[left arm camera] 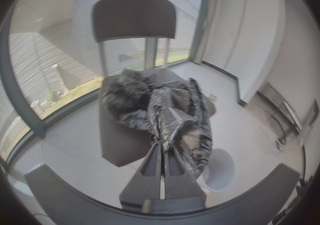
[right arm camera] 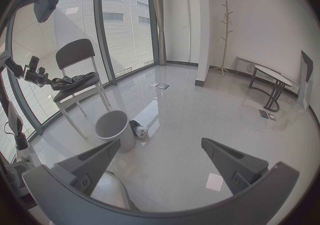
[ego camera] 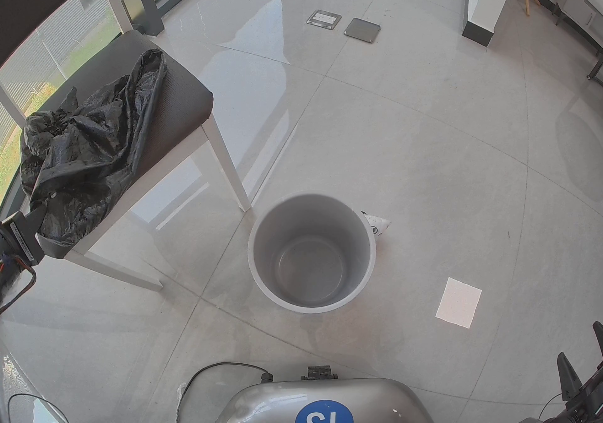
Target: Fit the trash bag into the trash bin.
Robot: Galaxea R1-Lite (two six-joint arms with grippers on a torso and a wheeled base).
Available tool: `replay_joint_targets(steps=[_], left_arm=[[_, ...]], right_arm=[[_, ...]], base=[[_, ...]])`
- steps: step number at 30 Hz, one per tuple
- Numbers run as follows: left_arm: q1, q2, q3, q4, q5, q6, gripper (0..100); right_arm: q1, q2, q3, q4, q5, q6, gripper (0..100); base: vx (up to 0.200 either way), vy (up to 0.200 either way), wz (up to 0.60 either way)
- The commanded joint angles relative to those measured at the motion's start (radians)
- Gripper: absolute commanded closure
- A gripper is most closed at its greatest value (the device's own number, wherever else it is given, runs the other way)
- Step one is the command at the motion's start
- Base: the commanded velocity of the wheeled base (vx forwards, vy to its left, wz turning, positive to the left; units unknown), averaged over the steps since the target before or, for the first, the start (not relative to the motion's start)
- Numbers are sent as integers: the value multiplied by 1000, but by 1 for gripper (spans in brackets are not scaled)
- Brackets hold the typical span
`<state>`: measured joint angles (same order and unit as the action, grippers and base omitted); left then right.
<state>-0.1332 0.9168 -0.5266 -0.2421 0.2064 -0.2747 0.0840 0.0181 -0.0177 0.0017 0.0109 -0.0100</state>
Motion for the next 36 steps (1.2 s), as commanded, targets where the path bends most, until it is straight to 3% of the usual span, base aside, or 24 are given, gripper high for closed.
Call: replay_joint_targets(steps=[1,5,10,18,24,30,32,33,35,36], left_arm=[[-266,-32,-227,198,-15,109,100],[-338,-21,-360,316,-13,150,100],[-499,14,-576,494,-13,173,100],[-715,79,-607,508,-15,206,100],[-793,134,-605,486,-22,212,100],[-790,145,-610,463,-22,215,100],[-787,160,-639,457,-21,213,100],[-787,171,-653,454,-18,213,100],[-787,208,-681,435,-10,209,100],[-784,221,-691,426,-8,207,100]], right_arm=[[0,-18,15,1,4,-10,0],[2,-18,15,0,12,-31,0],[2,-18,15,-3,46,-76,0],[3,-18,15,-2,47,-76,0],[3,-18,15,-5,49,-71,0],[3,-18,13,-3,51,-81,0],[5,-18,-146,-5,78,-15,0],[13,82,-272,20,106,81,0],[37,260,-323,64,121,194,0],[37,286,-321,61,120,179,0]], base=[[0,0,0],[0,0,0],[0,0,0],[0,0,0],[0,0,0],[0,0,0],[0,0,0],[0,0,0],[0,0,0],[0,0,0]])
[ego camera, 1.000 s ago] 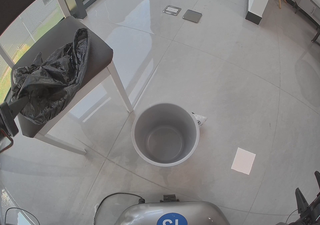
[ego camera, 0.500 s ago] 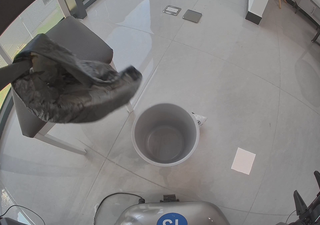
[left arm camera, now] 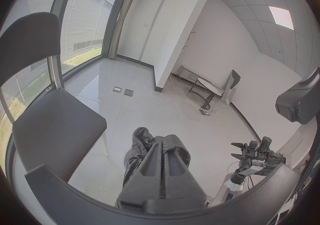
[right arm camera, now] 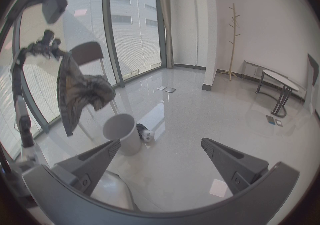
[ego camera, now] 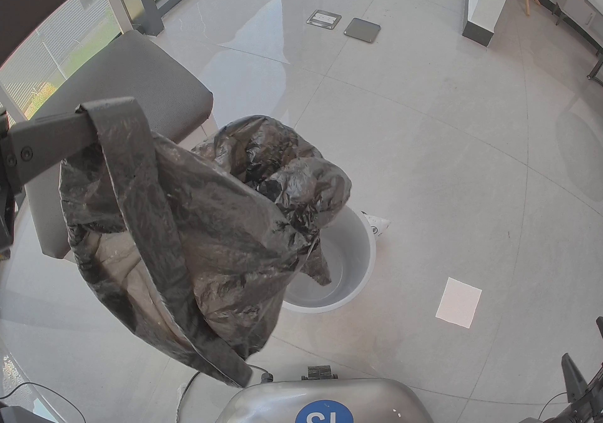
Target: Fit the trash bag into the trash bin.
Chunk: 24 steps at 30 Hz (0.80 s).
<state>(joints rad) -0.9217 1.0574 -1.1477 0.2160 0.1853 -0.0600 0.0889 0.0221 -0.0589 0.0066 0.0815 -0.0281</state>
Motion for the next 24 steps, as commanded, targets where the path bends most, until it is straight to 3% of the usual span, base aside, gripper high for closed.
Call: replay_joint_targets(steps=[1,8,9,17,22,24], left_arm=[[11,98,-84,-49,17,-6,100],[43,191,-216,-63,51,-7,100],[52,217,-270,-38,57,-7,100],[49,279,-454,66,60,-9,100],[44,340,-609,160,59,-40,100],[32,365,-667,195,59,-63,100]], right_arm=[[35,303,-280,44,58,162,0],[64,420,-305,24,89,80,0],[57,461,-318,30,86,37,0],[83,595,-444,153,92,10,0],[112,749,-455,55,87,-44,0],[121,835,-458,-54,100,-41,0]], base=[[0,0,0],[0,0,0],[0,0,0],[0,0,0],[0,0,0],[0,0,0]])
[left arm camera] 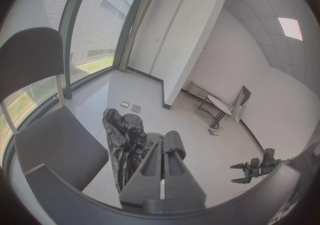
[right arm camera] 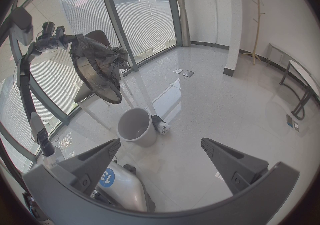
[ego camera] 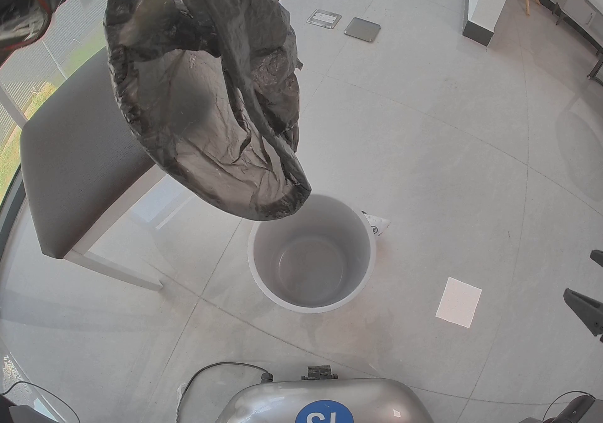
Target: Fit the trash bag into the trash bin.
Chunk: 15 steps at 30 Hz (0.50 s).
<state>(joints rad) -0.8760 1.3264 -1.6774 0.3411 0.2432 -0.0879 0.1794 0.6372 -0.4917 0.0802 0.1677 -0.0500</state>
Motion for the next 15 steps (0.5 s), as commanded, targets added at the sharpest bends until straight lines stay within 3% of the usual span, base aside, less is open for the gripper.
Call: replay_joint_targets(steps=[1,5,10,15], left_arm=[[-18,105,-154,76,1,-41,100],[-24,142,-232,108,1,-73,100],[-40,198,-323,148,2,-85,100],[-57,266,-323,231,2,-89,100]], right_arm=[[38,251,-27,-166,15,-21,0],[65,364,-62,-275,33,-22,0],[101,507,-168,-292,41,-27,0],[152,621,-271,-316,41,-28,0]], base=[[0,0,0],[0,0,0],[0,0,0],[0,0,0]])
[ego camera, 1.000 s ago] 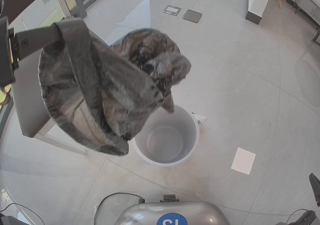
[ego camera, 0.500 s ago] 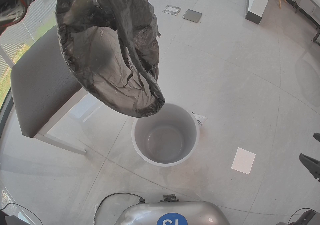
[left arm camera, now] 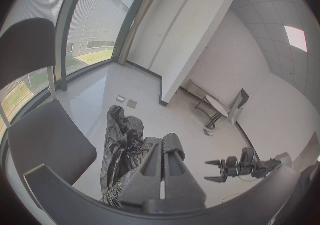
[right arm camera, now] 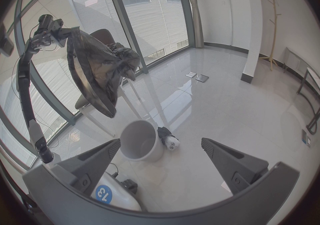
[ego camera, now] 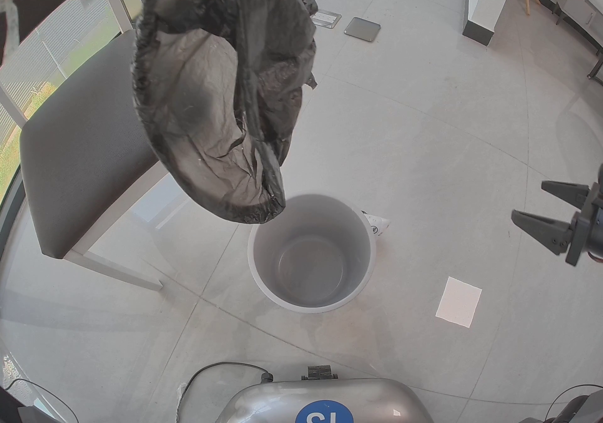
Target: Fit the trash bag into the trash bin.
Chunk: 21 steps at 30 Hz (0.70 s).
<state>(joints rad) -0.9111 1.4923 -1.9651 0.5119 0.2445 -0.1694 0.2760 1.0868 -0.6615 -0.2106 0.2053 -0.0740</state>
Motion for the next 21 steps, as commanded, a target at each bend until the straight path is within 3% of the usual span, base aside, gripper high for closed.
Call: replay_joint_targets(steps=[1,4,9,13,16,17,18,20,21], left_arm=[[-29,112,-35,79,1,-7,100],[-31,141,-35,123,7,-6,100],[-9,190,-35,135,81,-6,100],[52,167,-35,143,55,-2,100],[90,71,-35,74,-19,-1,100],[104,26,34,5,-36,4,100],[112,-32,204,-124,-48,10,100],[113,-58,276,-184,-50,17,100],[112,-122,469,-355,-51,53,100]], right_arm=[[65,194,-127,-36,3,-4,0],[75,249,-181,-65,3,-7,0],[121,289,-211,-76,3,-6,0],[152,291,-204,-76,2,-6,0],[164,289,-194,-76,2,-6,0],[169,289,-190,-76,2,-4,0],[173,289,-181,-76,2,-6,0],[173,289,-175,-76,2,-7,0],[177,289,-159,-79,2,-7,0]], base=[[0,0,0],[0,0,0],[0,0,0],[0,0,0],[0,0,0],[0,0,0],[0,0,0],[0,0,0],[0,0,0]])
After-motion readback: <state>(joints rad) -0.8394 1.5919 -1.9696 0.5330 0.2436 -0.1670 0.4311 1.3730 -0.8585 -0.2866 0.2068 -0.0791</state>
